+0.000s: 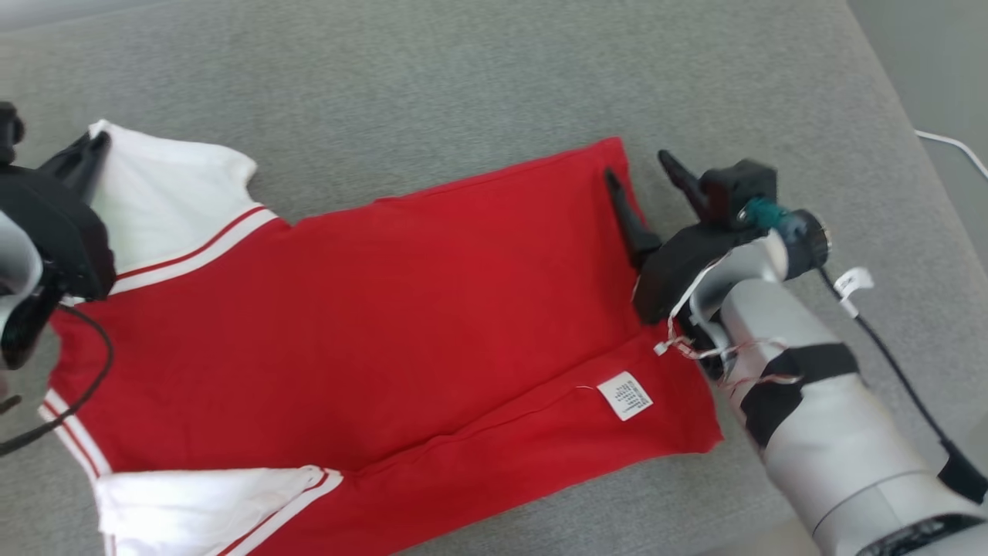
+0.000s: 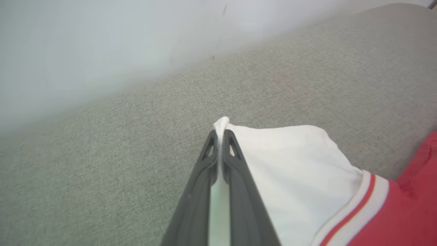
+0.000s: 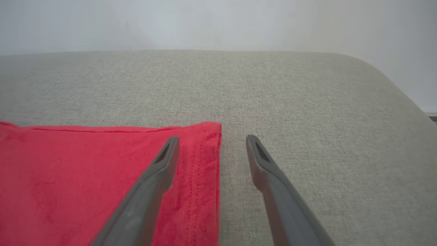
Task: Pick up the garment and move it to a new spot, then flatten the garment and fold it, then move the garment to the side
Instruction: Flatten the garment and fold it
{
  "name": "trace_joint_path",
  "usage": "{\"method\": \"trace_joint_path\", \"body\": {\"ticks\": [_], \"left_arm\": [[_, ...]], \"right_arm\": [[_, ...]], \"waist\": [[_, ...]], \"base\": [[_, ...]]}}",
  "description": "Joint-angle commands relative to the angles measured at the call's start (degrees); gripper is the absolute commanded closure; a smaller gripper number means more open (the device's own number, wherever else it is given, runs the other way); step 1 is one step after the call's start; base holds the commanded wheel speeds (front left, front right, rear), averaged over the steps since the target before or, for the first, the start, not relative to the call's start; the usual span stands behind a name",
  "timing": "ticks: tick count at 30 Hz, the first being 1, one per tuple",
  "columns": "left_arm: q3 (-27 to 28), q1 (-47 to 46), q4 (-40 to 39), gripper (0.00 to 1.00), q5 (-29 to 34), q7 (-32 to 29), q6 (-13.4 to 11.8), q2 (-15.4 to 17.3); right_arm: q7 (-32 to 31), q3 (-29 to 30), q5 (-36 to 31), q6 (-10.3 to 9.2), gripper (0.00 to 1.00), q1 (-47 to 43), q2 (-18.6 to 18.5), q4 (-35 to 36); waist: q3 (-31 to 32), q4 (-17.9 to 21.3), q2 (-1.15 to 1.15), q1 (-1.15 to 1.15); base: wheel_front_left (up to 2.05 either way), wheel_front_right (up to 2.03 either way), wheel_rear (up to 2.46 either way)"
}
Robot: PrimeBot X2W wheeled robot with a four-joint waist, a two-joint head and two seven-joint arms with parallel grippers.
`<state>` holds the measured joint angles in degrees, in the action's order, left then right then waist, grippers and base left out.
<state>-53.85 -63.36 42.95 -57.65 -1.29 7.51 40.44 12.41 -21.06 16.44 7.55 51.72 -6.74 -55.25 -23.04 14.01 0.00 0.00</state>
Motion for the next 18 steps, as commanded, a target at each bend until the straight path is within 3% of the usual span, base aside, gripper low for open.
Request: {"method": "trace_joint_path", "body": {"ticks": [1, 11, 12, 13, 14, 15, 16, 18], "left_arm": [[-0.9, 0.2, -0.8, 1.0, -0.5, 1.2, -0.2, -0.5], [-3.7, -1.6, -2.6, 1.0, -0.9, 3.6, -0.2, -1.8], [-3.9, -1.7, -2.7, 1.0, -0.9, 3.7, -0.2, -1.9], [-4.2, -1.9, -2.7, 1.0, -1.0, 3.8, -0.2, -2.0], [-4.4, -2.1, -2.8, 1.0, -1.1, 3.9, -0.2, -2.0], [-4.6, -2.4, -2.9, 1.0, -1.1, 4.1, -0.2, -2.0], [-4.9, -2.6, -3.0, 1.0, -1.1, 4.3, -0.2, -2.0], [-5.4, -2.7, -3.0, 1.0, -1.2, 4.4, -0.2, -2.1]], "right_arm": [[-1.2, -0.6, 1.4, -0.14, 0.0, 2.2, -0.5, -2.7], [-4.5, -3.8, 5.4, -0.14, 0.0, 8.0, -1.4, -10.4], [-4.7, -3.9, 5.6, -0.14, 0.07, 8.5, -1.4, -11.1], [-4.9, -4.2, 5.9, -0.15, 0.22, 8.8, -1.5, -11.8], [-5.0, -4.3, 6.4, -0.14, 0.56, 9.2, -1.5, -12.2], [-4.7, -4.4, 6.8, -0.14, 0.7, 9.6, -1.3, -12.4], [-4.0, -4.5, 7.2, -0.14, 1.0, 10.1, -1.3, -12.7], [-4.2, -5.0, 7.4, -0.14, 1.0, 10.4, -1.4, -13.6]], "waist": [[-0.1, -2.3, 0.0, 0.0], [-1.0, -4.9, 0.0, 0.0], [-1.1, -5.1, 0.0, 0.0], [-1.2, -5.2, 0.0, 0.0], [-1.4, -5.3, 0.0, 0.0], [-1.5, -5.4, 0.0, 0.0], [-1.7, -5.5, 0.0, 0.0], [-1.9, -5.7, 0.0, 0.0]], "base": [[0.0, 0.0, 0.0], [0.0, 0.0, 0.0], [0.0, 0.0, 0.0], [0.0, 0.0, 0.0], [0.0, 0.0, 0.0], [0.0, 0.0, 0.0], [0.0, 0.0, 0.0], [0.0, 0.0, 0.0]]}}
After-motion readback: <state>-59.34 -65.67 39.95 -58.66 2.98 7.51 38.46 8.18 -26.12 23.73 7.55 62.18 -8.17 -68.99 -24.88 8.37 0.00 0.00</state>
